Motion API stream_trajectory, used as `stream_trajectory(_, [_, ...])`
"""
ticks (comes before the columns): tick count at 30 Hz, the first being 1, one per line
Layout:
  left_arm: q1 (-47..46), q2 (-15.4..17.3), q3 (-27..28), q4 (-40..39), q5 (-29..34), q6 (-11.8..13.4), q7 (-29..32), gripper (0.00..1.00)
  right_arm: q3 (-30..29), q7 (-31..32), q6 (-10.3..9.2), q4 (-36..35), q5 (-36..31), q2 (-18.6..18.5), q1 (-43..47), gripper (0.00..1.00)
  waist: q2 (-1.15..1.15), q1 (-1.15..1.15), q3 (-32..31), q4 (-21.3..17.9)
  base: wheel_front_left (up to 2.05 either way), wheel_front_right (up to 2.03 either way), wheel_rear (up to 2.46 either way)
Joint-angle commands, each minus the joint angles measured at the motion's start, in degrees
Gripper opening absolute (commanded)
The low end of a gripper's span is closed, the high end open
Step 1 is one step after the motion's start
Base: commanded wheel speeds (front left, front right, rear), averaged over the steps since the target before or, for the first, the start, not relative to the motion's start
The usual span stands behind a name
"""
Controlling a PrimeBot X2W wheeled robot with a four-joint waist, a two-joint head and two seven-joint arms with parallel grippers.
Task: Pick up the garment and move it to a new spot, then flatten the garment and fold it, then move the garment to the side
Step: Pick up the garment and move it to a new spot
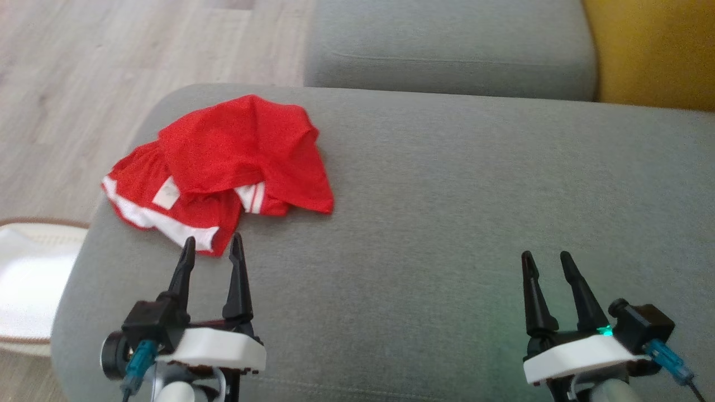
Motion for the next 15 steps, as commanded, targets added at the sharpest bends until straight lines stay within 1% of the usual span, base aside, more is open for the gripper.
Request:
stream_trajectory(1, [-3.06, -0.24, 2.32, -2.14, 0.64, 0.2, -0.7, 1.0, 1.67, -0.77, -0.04, -1.92, 0.26, -0.49, -2.09, 1.0, 0.0, 0.0, -0.15, 2.36, 0.0, 0.0, 0.0])
stream_trajectory(2, [-3.06, -0.24, 2.32, -2.14, 0.64, 0.2, -0.7, 1.0, 1.67, -0.77, -0.04, -1.92, 0.26, -0.49, -2.09, 1.0, 0.0, 0.0, -0.15, 2.36, 0.0, 0.0, 0.0])
stream_trajectory(4, [-2.91, -0.24, 2.71, -1.96, 0.81, 0.09, -0.7, 1.0, 1.93, -0.77, -0.04, -1.94, 0.38, -0.49, -1.96, 1.0, 0.0, 0.0, -0.23, 3.94, 0.0, 0.0, 0.0])
stream_trajectory(5, [-2.75, -0.24, 3.05, -1.77, 1.05, 0.01, -0.7, 1.0, 2.22, -0.77, -0.04, -1.96, 0.56, -0.49, -1.84, 1.0, 0.0, 0.0, -0.3, 5.51, 0.0, 0.0, 0.0])
stream_trajectory(15, [-2.43, -0.25, 4.21, -1.33, 1.67, -0.14, -0.7, 1.0, 3.06, -0.77, -0.04, -1.75, 1.65, -0.49, -1.69, 1.0, 0.0, 0.0, -0.65, 12.83, 0.0, 0.0, 0.0])
